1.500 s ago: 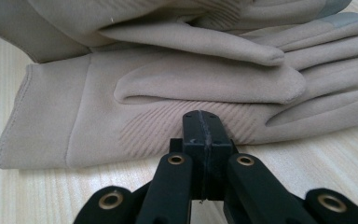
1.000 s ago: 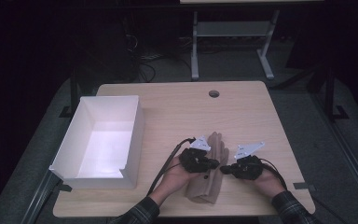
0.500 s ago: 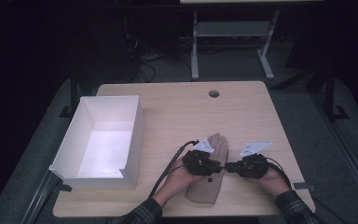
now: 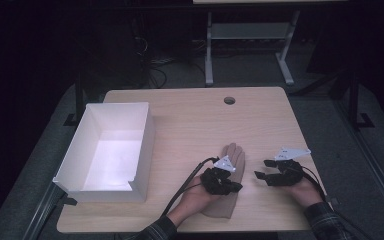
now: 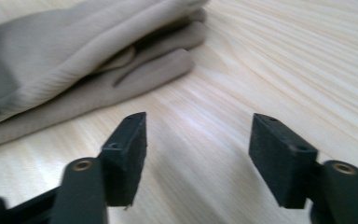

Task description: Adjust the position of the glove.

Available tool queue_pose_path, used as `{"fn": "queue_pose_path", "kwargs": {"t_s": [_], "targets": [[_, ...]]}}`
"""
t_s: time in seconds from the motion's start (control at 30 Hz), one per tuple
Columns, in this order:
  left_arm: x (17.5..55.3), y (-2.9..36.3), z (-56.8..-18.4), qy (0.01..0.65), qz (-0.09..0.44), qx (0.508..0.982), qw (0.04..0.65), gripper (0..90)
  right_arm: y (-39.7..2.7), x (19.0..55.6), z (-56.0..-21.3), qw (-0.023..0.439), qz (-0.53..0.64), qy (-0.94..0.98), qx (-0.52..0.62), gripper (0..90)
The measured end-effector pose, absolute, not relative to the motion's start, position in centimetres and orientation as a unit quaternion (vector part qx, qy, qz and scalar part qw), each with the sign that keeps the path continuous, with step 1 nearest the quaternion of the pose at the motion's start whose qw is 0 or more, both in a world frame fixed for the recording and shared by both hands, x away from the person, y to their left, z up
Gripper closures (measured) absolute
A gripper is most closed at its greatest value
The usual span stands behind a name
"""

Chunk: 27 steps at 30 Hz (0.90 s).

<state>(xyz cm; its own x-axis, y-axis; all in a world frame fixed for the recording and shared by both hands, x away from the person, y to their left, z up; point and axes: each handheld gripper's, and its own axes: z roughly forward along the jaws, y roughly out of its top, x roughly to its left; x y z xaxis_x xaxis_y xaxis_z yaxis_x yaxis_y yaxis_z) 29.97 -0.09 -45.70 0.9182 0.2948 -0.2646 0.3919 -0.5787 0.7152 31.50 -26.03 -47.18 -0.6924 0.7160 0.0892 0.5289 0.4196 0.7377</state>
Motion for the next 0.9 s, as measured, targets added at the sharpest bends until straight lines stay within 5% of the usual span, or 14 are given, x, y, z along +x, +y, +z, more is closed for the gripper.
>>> {"fn": "queue_pose_path", "kwargs": {"t_s": [0.47,0.9], "targets": [[29.6,0.7,-46.1,0.194,-0.045,0.902,0.384,89.6,-26.2,31.7,-48.1,0.152,0.369,0.827,0.395,21.9],[29.9,4.5,-45.4,0.208,-0.013,0.910,0.359,89.6,-26.2,31.7,-48.2,0.151,0.369,0.829,0.392,19.6]]}}
